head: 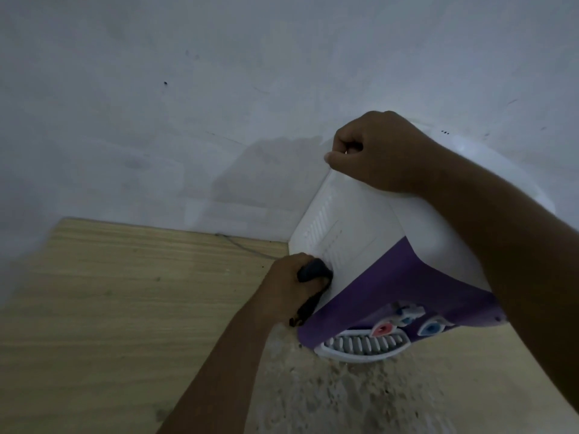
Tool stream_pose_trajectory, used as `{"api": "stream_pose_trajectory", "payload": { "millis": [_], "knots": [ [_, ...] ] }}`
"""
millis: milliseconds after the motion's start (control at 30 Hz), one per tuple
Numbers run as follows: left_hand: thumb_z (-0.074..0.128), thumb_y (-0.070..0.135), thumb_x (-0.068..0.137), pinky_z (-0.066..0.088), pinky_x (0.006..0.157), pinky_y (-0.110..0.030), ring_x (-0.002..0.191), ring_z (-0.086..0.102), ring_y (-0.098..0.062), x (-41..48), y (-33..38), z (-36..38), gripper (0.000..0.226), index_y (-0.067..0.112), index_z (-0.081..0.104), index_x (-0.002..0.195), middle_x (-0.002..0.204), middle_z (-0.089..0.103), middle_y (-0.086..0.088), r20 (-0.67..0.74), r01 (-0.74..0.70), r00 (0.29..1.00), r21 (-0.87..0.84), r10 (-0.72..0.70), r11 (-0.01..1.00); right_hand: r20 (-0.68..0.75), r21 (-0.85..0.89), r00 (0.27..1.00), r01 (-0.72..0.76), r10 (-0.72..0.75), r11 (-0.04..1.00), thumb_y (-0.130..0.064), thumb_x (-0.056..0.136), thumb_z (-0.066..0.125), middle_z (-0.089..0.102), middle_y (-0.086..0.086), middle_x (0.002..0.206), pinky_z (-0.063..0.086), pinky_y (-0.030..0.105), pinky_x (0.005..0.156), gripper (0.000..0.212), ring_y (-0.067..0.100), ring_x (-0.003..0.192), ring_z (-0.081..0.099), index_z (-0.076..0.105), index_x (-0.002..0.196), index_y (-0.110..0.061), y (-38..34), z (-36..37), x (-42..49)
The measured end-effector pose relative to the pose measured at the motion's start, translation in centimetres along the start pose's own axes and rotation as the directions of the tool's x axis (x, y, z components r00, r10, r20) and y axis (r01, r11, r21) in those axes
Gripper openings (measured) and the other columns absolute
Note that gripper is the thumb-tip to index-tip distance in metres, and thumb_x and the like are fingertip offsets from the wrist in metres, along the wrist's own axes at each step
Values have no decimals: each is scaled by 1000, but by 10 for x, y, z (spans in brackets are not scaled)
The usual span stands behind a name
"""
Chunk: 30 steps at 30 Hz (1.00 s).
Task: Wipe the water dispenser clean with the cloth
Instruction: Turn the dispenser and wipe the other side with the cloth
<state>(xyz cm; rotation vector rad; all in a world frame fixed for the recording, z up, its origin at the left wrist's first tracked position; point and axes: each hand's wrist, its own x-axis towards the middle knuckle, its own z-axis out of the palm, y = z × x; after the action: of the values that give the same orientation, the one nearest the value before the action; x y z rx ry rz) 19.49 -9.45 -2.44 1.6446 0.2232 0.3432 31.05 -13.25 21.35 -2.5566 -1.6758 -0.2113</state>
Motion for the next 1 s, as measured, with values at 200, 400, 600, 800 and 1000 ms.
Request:
{"api": "stream_pose_trajectory", "payload": {
  "millis": [200, 400, 600, 800, 1000],
  "knots": [
    [64, 12, 91, 47, 62, -24, 64, 56, -8, 8, 19, 12, 16, 0, 64, 81, 72, 63, -6, -229, -17, 973, 13, 19, 1000, -4, 13, 1000, -12, 12, 1000, -30, 87, 61, 47, -6, 52, 33, 21, 53, 28, 7, 52, 45, 63, 68, -10, -1, -1, -2],
    [66, 8, 89, 47, 65, -18, 74, 62, -10, -15, 18, 12, 4, 10, 69, 88, 82, 65, -2, -142, -185, 974, -57, 176, 981, 6, -7, 1000, -6, 6, 1000, -31, 87, 61, 49, -5, 55, 34, 23, 54, 28, 8, 54, 45, 64, 69, -10, -1, 0, 0],
    [65, 10, 91, 45, 61, -20, 65, 57, -9, 1, 11, 13, 15, 12, 62, 77, 71, 61, -4, -288, -125, 950, -2, 119, 992, -6, 0, 1000, -5, 5, 1000, -31, 87, 61, 48, -4, 54, 33, 22, 53, 28, 9, 53, 45, 64, 69, -9, -2, -1, -1],
    [64, 9, 92, 48, 71, -17, 76, 61, -3, -12, -3, 19, 12, 21, 68, 89, 83, 64, 8, -220, -156, 965, -43, 143, 987, -3, -4, 1000, -6, 6, 1000, -31, 87, 61, 45, -4, 52, 32, 21, 53, 29, 5, 53, 46, 62, 67, -9, -1, -3, -1],
    [67, 23, 90, 48, 66, -14, 77, 64, -4, -14, -30, -13, 11, 13, 73, 91, 86, 71, 3, 218, 134, 962, 150, -165, 980, 2, -22, 1000, 7, -7, 1000, -30, 88, 61, 46, -5, 52, 32, 20, 54, 29, 9, 53, 46, 63, 68, -10, -2, 0, -1]
  ]
}}
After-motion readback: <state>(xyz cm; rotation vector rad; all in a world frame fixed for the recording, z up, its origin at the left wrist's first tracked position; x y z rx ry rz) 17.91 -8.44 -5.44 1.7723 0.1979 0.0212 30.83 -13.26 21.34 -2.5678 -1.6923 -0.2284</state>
